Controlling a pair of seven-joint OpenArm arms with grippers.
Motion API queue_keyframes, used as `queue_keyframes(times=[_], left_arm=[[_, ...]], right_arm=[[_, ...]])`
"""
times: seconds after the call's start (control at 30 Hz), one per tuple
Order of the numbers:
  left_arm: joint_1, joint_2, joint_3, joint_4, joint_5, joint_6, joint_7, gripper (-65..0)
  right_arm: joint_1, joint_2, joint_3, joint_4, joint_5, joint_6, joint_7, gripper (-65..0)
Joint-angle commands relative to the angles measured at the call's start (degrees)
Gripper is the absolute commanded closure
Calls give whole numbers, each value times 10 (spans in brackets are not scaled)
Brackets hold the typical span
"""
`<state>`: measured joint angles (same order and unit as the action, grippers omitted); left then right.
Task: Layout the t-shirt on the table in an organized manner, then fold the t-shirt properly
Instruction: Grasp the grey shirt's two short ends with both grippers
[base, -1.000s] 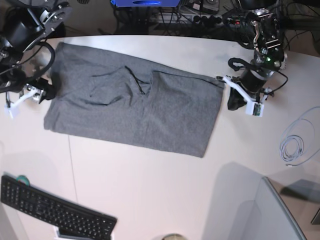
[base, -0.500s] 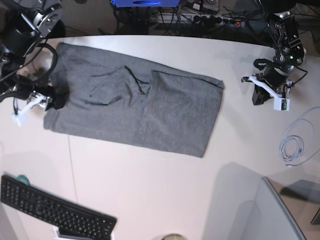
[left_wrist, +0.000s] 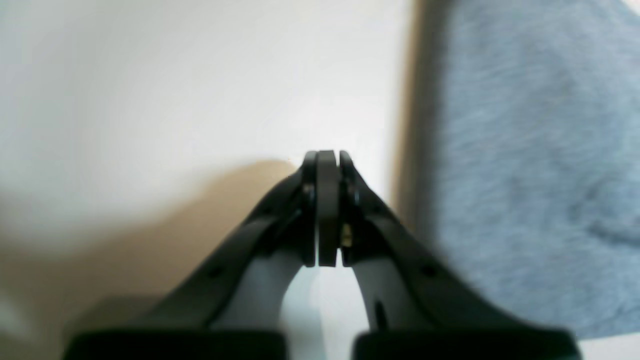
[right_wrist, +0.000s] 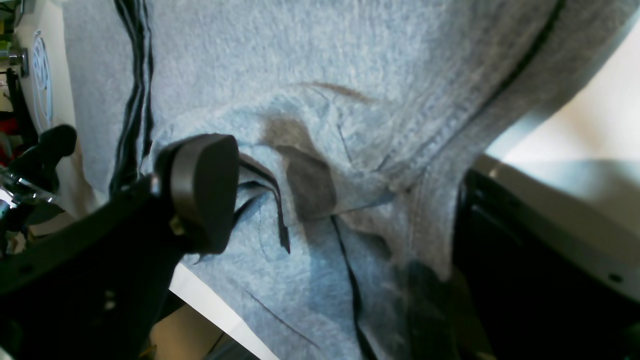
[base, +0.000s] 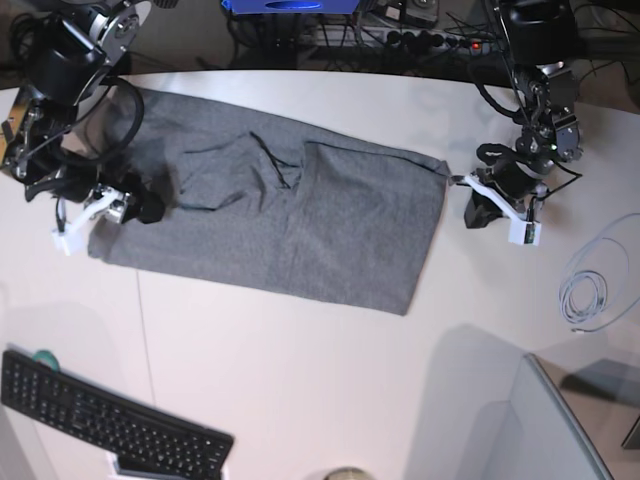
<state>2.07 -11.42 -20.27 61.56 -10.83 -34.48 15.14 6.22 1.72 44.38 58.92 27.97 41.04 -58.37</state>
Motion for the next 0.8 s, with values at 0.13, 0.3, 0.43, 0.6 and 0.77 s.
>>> queue_keyframes(times=[0.13, 0.3, 0.43, 0.6, 0.77], left_arm=[[-16, -5, 43, -21, -8, 0, -16, 0], [-12, -5, 70, -15, -8, 0, -16, 0], [-2, -5, 70, -10, -13, 0, -16, 0], [32, -3, 70, 26, -13, 0, -16, 0], [63, 7, 70, 67, -13, 0, -15, 0]], right_arm=[[-20, 3, -6, 9, -59, -10, -69, -494], [-21, 2, -6, 52, -60, -10, -104, -494], [-16, 3, -6, 52, -62, -10, -96, -494], [-8, 2, -6, 50, -62, -10, -91, -494], [9, 8, -6, 6, -63, -10, -66, -494]])
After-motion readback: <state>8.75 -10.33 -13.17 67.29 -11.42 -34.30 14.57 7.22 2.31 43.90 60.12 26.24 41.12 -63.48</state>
